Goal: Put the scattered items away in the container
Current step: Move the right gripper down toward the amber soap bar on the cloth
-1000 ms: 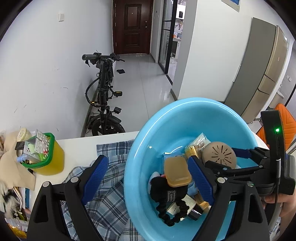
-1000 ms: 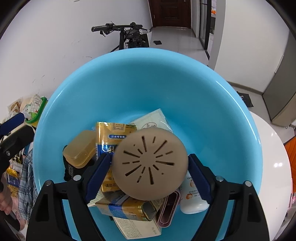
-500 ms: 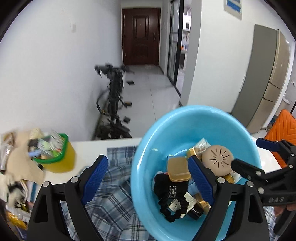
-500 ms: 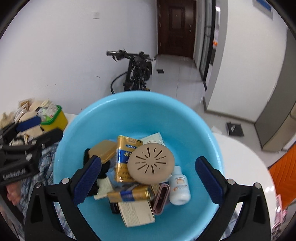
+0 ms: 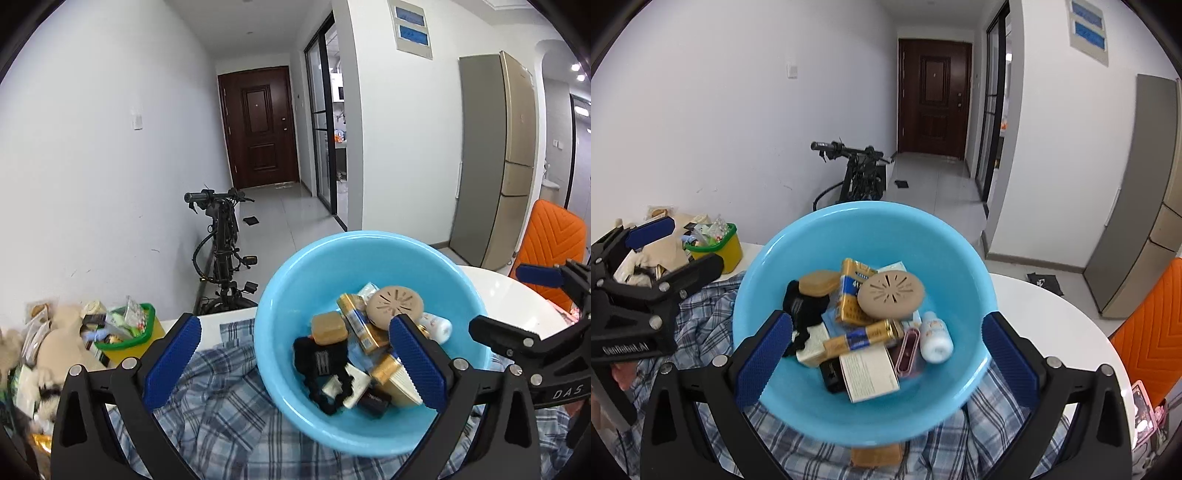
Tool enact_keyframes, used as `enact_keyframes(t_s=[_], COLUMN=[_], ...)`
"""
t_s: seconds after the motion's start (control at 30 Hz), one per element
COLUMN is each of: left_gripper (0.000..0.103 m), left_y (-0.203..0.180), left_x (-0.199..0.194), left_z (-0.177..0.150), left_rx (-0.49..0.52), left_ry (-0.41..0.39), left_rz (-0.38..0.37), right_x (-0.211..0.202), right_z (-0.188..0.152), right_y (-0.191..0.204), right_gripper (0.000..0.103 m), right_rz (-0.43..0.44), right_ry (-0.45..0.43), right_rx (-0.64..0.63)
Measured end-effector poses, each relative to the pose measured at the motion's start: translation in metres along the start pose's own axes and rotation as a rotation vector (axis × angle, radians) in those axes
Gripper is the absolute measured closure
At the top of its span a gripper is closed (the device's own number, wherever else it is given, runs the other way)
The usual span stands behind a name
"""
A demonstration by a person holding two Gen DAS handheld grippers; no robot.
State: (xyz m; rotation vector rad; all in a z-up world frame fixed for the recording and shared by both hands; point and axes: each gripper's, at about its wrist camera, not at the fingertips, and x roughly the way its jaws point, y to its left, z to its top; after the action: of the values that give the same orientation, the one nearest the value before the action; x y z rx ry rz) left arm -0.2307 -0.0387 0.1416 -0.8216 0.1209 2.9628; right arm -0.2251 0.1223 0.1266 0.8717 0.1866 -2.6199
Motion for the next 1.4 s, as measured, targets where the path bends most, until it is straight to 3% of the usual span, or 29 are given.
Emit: enact_keyframes(t_s=[0.2, 0.5, 0.67, 0.8, 1.1, 1.4], left_gripper=[0.0, 0.0, 0.0, 0.0, 0.0, 0.0], left_y=[-0.002, -0.03, -0.029, -0.029, -0.044, -0.045], left_x=[-0.044, -0.067, -0.087, -0.096, -0.077, -0.066], left_z=[-0.035, -0.102, -0.132, -0.147, -0.176, -0.179], left_rx=[-0.058, 0.025, -0.064, -0.099, -0.075, -0.083], left_ry=[-0.039, -0.004, -0.014, -0.03, 0.029, 0.055], left_rz=[-0.06, -0.073, -0.107, -0.104, -0.108, -0.126], right_x=[-0.037, -0.069, -0.073, -0.078, -0.073, -0.063], right_z=[-0.036, -0.096, -0.125, -0.145, -0.176, -0.172], right_y=[-0.005, -0.003, -0.001, 0.003, 0.017, 0.015], right_gripper=[0.001, 0.001, 0.001, 0.001, 0.001, 0.001], right_rz=[0.065, 0.075, 0.14, 0.103, 0.074, 0.088], right_ry=[-0.049, -0.119, -0.093, -0.123, -0.107, -0.08], right_rx=[0.054, 0.06, 0.046, 0.025, -0.066, -0.065])
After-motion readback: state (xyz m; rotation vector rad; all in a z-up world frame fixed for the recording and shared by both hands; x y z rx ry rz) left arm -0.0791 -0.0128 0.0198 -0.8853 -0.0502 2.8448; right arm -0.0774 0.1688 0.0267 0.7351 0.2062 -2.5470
